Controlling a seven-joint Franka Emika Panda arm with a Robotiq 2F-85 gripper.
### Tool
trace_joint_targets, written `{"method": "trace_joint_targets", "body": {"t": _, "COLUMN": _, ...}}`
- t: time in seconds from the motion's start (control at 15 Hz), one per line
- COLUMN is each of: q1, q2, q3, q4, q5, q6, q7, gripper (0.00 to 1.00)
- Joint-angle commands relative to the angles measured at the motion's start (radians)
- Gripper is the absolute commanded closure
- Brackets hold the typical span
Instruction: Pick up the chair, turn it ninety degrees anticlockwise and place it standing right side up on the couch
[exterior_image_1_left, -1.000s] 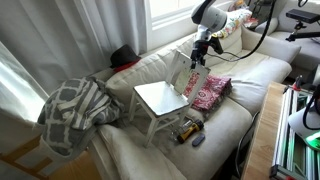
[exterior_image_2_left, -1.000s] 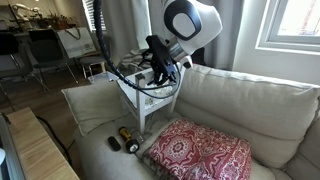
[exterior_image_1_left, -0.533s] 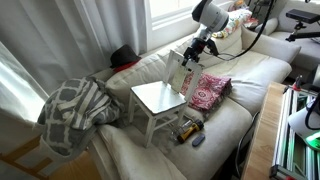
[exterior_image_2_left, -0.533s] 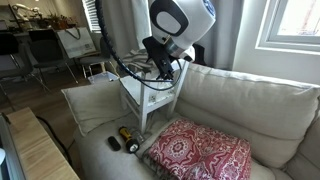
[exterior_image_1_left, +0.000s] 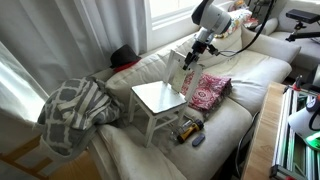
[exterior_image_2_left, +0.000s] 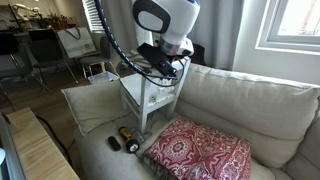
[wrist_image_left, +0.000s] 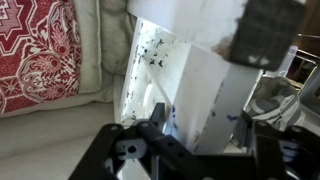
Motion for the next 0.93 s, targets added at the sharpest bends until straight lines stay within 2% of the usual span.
{"method": "trace_joint_targets", "body": {"t": 0.0, "q1": 0.043, "q2": -0.004, "q3": -0.005, "q4": -0.047, "q5": 0.064, "q6": 0.112, "q7": -0.086, "gripper": 0.63}}
{"method": "trace_joint_targets", "body": {"t": 0.2, "q1": 0.059, "q2": -0.006, "q3": -0.008, "q4": -0.064, "q5": 0.047, "q6": 0.156, "q7": -0.084, "gripper": 0.86}}
{"method": "trace_joint_targets", "body": {"t": 0.33, "q1": 0.071, "q2": -0.008, "q3": -0.017, "q4": -0.074, "q5": 0.014, "q6": 0.172, "q7": -0.062, "gripper": 0.98}}
{"method": "trace_joint_targets", "body": {"t": 0.4, "q1": 0.077, "q2": -0.011, "q3": -0.020, "q4": -0.076, "q5": 0.001, "q6": 0.175, "q7": -0.057, "gripper": 0.94}}
{"method": "trace_joint_targets", "body": {"t": 0.6, "q1": 0.092, "q2": -0.022, "q3": -0.027, "q4": -0.080, "q5": -0.036, "q6": 0.186, "q7": -0.033, "gripper": 0.95}}
{"method": "trace_joint_targets", "body": {"t": 0.87, "q1": 0.088, "q2": -0.088, "q3": 0.004, "q4": -0.083, "q5": -0.056, "q6": 0.134, "q7": -0.055, "gripper": 0.94}}
